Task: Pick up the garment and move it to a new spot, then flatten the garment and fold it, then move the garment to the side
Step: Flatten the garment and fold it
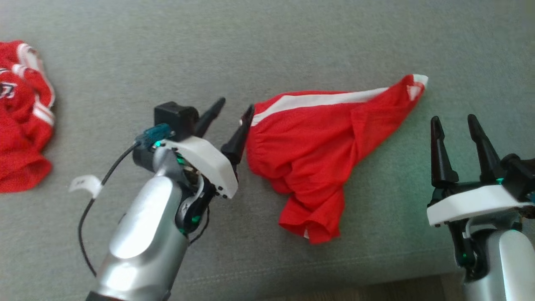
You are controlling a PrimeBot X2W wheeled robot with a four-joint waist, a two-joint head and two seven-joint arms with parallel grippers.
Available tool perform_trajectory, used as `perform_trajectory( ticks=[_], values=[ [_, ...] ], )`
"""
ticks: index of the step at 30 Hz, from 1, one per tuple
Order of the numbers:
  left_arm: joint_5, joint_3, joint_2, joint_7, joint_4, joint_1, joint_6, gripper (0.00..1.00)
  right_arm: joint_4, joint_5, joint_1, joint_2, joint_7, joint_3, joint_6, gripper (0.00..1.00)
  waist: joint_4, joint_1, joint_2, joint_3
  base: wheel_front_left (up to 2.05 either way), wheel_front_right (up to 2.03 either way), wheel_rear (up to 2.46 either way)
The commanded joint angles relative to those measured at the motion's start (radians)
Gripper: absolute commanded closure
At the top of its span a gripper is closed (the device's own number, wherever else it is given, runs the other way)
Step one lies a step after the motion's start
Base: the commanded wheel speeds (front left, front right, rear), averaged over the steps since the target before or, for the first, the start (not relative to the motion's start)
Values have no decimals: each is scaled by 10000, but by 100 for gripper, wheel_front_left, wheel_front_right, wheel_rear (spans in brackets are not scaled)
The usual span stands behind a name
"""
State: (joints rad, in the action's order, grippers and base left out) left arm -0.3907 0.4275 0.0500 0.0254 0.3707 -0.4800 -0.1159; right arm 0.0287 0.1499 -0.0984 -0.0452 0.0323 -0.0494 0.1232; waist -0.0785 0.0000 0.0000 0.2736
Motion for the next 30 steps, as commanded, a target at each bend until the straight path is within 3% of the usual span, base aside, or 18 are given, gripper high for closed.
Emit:
perform_trajectory(
  ticks=[1,13,14,15,16,23,30],
  values=[
    [-130,-233,60,50,-215,-465,-50,0,340,79,-289,-51,-35,239,75,0,-190,0,0,169,0,0,0],
    [-2087,219,11,1629,1871,-823,-118,0,93,281,-299,-51,-195,300,75,0,-460,0,0,300,0,0,0],
    [-2184,261,10,1625,1868,-835,-121,33,76,297,-306,-51,-206,314,75,0,-462,0,0,295,0,0,0],
    [-2231,297,9,1522,1827,-853,-125,91,59,319,-314,-51,-217,328,75,0,-463,0,0,291,0,0,0],
    [-2266,302,9,1354,1762,-873,-127,100,42,335,-321,-51,-231,342,75,0,-466,0,0,284,0,0,0],
    [-1449,242,647,-74,883,-807,251,100,-44,386,-273,-51,-279,293,75,0,-373,0,0,202,0,0,0],
    [-1193,-1,1598,-49,-977,358,889,100,1,414,-198,-51,-235,190,75,0,-36,0,0,176,0,0,0]
  ],
)
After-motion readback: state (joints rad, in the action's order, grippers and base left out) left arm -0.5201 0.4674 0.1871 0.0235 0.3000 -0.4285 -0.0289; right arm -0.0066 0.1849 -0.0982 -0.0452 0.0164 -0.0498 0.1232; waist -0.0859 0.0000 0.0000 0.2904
